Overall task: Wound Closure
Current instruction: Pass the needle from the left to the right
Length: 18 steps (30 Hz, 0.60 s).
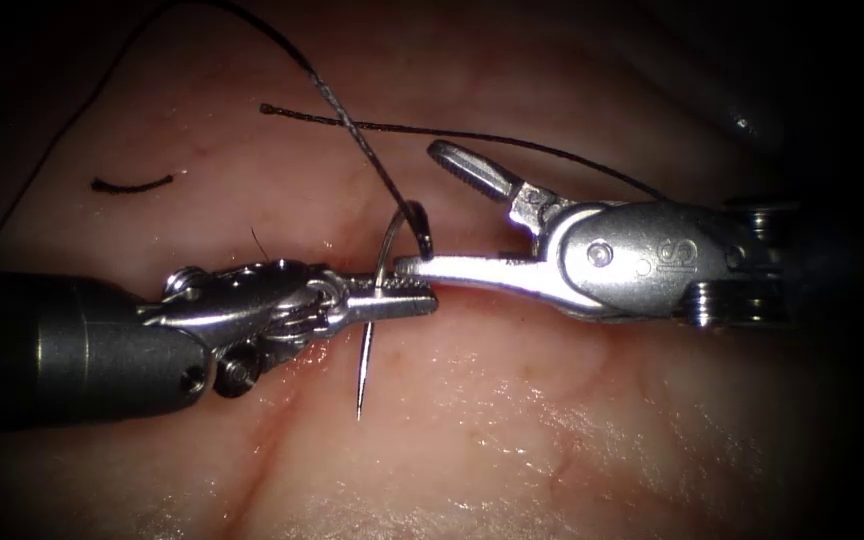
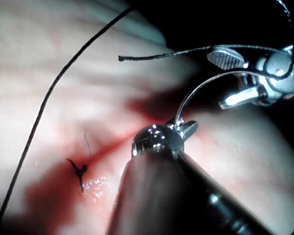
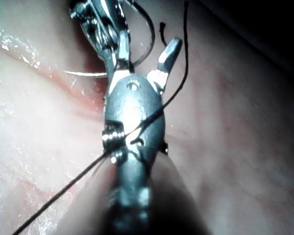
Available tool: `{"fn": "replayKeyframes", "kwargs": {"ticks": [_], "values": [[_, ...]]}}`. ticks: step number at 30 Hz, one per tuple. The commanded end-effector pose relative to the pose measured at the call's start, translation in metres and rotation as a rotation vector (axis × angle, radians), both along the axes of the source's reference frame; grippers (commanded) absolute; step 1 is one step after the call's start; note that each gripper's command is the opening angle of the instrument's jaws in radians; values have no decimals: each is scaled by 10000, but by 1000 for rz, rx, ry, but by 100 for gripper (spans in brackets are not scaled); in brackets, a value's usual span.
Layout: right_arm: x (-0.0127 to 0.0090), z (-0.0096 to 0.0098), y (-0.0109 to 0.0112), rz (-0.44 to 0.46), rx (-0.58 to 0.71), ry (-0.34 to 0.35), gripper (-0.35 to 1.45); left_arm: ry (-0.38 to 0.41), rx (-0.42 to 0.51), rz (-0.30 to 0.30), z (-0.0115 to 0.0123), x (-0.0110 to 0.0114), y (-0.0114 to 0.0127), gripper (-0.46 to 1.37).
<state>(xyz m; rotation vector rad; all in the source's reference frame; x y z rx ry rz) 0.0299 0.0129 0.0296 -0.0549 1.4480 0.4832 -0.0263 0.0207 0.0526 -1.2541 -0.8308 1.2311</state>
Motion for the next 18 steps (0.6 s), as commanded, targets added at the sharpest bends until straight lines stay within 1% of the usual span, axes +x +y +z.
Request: {"fn": "replayKeyframes", "kwargs": {"ticks": [1,3,5,6,13,16,18], "values": [[3,0,-2,-8,4,21,117,-22,0,3,1,-2,1,-35],[5,-1,-2,-11,4,27,113,-23,-1,3,2,-3,0,-35],[9,-1,-1,-16,10,38,100,-28,8,2,2,-4,0,-35],[9,-1,-1,-17,10,39,96,-30,7,3,2,-4,0,-35],[11,4,3,-9,48,51,79,-50,16,11,-1,-4,-5,-35],[14,6,5,-6,48,50,77,-61,17,16,-4,-5,-7,-35],[17,7,6,-5,49,50,80,-62,17,23,-5,-6,-9,-35]]}}
